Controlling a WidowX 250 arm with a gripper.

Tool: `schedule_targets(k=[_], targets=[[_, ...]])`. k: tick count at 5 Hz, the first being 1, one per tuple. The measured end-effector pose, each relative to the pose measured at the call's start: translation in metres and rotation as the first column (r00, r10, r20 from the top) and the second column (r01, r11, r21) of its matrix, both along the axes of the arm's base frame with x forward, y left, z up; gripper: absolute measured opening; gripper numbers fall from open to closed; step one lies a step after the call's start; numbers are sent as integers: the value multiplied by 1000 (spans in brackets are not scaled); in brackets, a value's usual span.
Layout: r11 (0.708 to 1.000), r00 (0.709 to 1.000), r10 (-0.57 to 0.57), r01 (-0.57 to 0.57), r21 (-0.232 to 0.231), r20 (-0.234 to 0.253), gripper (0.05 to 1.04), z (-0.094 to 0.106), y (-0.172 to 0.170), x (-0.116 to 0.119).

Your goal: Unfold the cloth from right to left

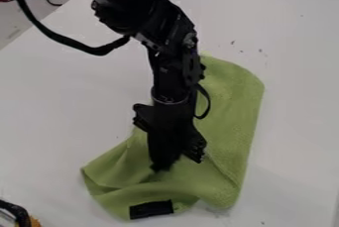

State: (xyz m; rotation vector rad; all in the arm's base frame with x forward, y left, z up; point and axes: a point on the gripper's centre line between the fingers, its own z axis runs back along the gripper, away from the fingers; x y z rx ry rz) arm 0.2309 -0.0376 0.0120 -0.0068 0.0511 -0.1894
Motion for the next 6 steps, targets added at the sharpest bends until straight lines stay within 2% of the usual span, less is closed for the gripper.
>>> schedule_targets(k=[1, 2, 3, 4, 5, 6], targets=[[1000, 999, 4, -3, -17, 41, 67, 16, 3, 3], [999, 997, 37, -35, -21, 66, 61, 32, 14, 3], [994, 986, 98, -91, -62, 138, 59, 47, 33, 9], [987, 970, 146, -130, -94, 192, 58, 51, 54, 9], [984, 958, 169, -149, -98, 232, 58, 48, 81, 13], [982, 951, 186, -181, -45, 248, 58, 41, 106, 13]])
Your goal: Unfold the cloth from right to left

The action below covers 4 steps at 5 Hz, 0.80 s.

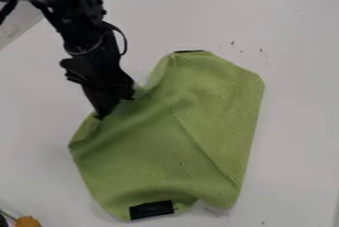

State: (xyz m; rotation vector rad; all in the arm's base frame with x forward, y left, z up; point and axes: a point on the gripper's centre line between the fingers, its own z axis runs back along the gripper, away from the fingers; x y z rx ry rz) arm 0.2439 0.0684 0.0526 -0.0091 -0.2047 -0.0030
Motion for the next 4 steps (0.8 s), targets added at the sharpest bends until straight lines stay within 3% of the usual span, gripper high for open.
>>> schedule_targets(k=[2, 3, 4], targets=[[996, 994, 61, -66, 53, 88, 58, -15, 40, 9], [997, 997, 26, -32, 72, 77, 71, -31, 48, 15], [996, 996, 24, -32, 80, 90, 165, -36, 59, 20]])
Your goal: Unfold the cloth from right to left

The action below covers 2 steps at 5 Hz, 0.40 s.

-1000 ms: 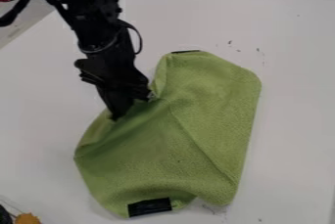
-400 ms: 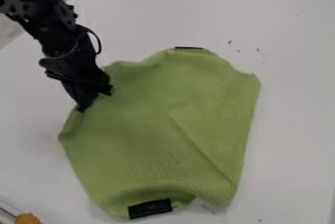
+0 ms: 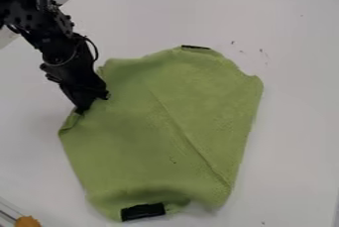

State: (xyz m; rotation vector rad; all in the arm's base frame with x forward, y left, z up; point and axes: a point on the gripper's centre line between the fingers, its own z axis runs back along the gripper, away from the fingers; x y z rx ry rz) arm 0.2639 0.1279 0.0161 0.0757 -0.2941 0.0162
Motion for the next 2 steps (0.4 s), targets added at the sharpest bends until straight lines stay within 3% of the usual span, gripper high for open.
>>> schedule_targets(k=[1, 2], targets=[[999, 996, 52, -52, 8, -72, 385, 0, 6, -4], [998, 996, 63, -62, 24, -70, 695, 5, 6, -7]])
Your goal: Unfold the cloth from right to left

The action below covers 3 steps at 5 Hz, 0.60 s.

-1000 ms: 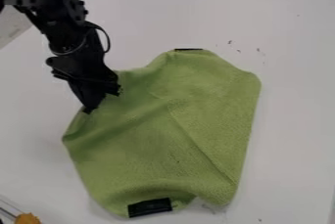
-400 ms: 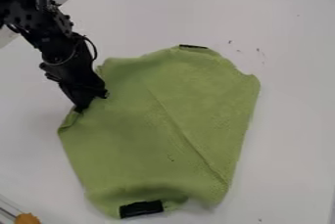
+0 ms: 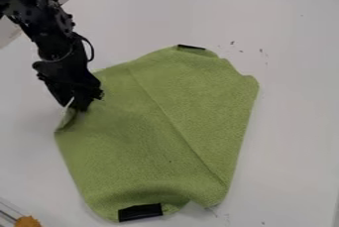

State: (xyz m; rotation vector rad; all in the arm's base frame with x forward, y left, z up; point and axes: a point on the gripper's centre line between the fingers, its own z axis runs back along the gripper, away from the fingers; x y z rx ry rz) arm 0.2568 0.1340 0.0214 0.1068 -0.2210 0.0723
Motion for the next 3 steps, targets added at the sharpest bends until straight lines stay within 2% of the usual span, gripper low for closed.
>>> schedule_targets(k=[1, 2, 3], targets=[[1000, 1000, -3, 3, 14, 12, 966, 8, 1, 0], [998, 999, -53, 53, 33, -9, 1004, 14, 4, 4], [988, 993, -114, 116, 98, -19, 1000, 29, 3, 4]])
